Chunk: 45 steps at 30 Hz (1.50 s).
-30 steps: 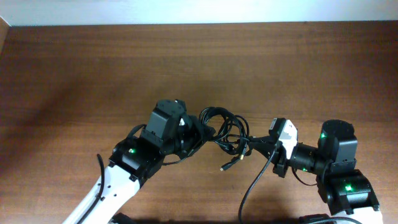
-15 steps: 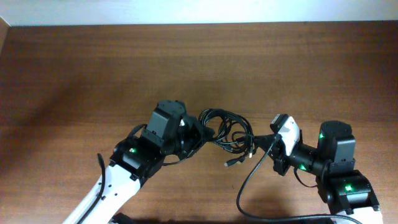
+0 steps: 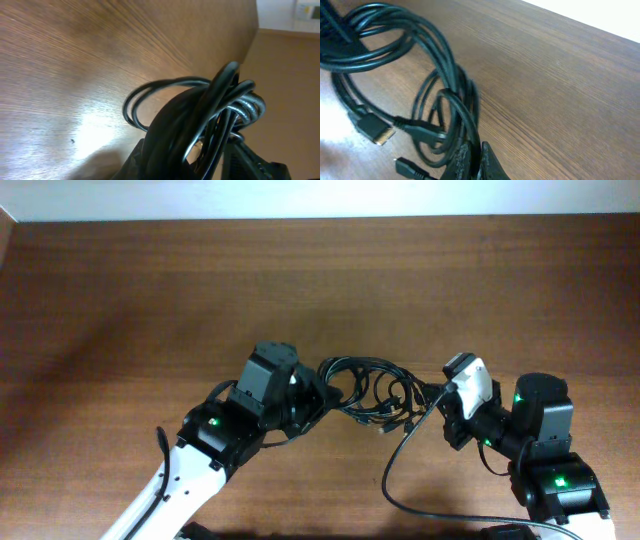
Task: Untangle cables
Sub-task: 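Grasp a hanging cable strand with the right gripper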
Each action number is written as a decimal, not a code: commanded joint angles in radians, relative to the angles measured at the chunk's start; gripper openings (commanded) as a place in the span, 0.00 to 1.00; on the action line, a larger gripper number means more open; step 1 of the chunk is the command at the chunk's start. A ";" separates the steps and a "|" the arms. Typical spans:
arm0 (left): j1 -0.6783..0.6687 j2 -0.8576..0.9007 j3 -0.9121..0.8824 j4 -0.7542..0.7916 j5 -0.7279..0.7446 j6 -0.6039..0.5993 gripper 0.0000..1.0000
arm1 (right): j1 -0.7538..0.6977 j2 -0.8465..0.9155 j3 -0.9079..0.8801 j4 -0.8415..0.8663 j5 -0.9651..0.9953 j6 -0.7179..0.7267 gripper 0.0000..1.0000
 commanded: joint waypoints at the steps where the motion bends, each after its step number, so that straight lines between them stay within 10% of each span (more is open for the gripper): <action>1: 0.003 0.000 0.027 -0.031 -0.072 0.016 0.00 | -0.002 0.001 0.015 0.004 0.144 0.065 0.04; 45: 0.009 0.000 0.027 -0.060 -0.084 0.016 0.00 | -0.002 0.103 0.015 -0.032 0.475 0.142 0.04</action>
